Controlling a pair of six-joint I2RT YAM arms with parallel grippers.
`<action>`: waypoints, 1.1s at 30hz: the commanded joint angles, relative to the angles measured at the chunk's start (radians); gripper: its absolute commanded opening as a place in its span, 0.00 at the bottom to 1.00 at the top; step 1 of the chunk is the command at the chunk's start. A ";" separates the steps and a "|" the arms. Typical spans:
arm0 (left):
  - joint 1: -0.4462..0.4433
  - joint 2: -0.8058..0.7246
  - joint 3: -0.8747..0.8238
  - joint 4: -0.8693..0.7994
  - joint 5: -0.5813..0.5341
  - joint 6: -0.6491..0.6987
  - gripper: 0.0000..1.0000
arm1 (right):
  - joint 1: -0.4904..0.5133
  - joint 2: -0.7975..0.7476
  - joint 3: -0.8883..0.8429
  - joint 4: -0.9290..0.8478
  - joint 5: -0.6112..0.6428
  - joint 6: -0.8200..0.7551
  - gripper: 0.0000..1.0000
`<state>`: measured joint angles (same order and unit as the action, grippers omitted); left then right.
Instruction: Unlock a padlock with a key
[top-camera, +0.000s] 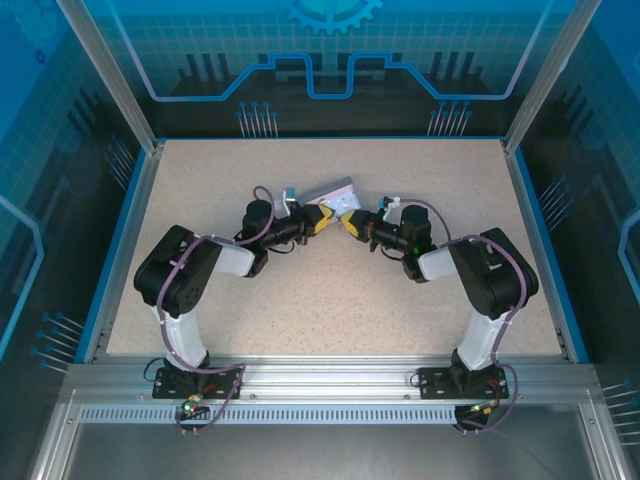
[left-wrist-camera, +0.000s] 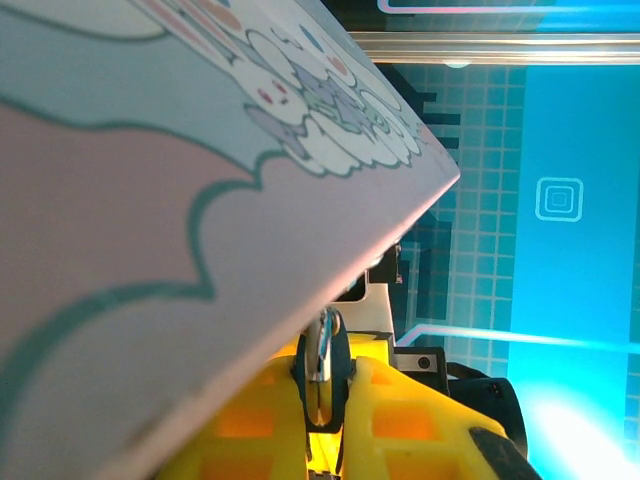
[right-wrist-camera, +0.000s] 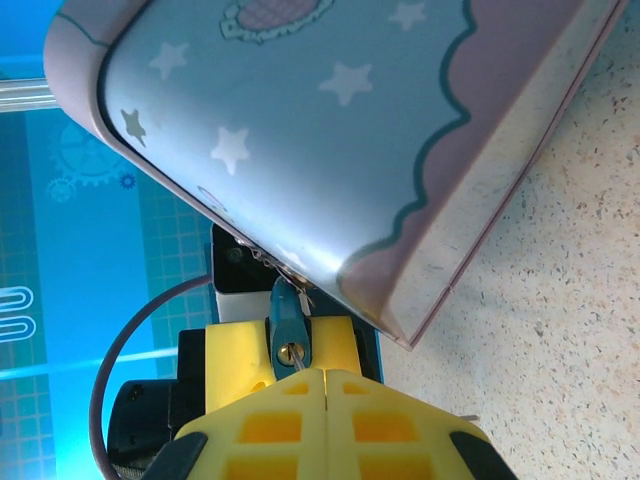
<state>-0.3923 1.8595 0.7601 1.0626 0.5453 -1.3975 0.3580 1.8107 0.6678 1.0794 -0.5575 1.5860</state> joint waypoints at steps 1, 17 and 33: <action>-0.025 -0.023 -0.008 -0.043 0.045 0.029 0.00 | -0.004 -0.033 0.036 -0.013 -0.004 -0.014 0.00; -0.025 -0.017 -0.007 -0.012 0.037 0.006 0.00 | 0.016 -0.002 0.002 0.001 0.004 -0.031 0.00; -0.025 -0.014 -0.005 0.002 0.041 -0.012 0.00 | 0.009 0.014 -0.004 0.033 0.007 -0.018 0.00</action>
<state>-0.3958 1.8584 0.7563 1.0264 0.5388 -1.3895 0.3592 1.8282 0.6598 1.0866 -0.5560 1.5711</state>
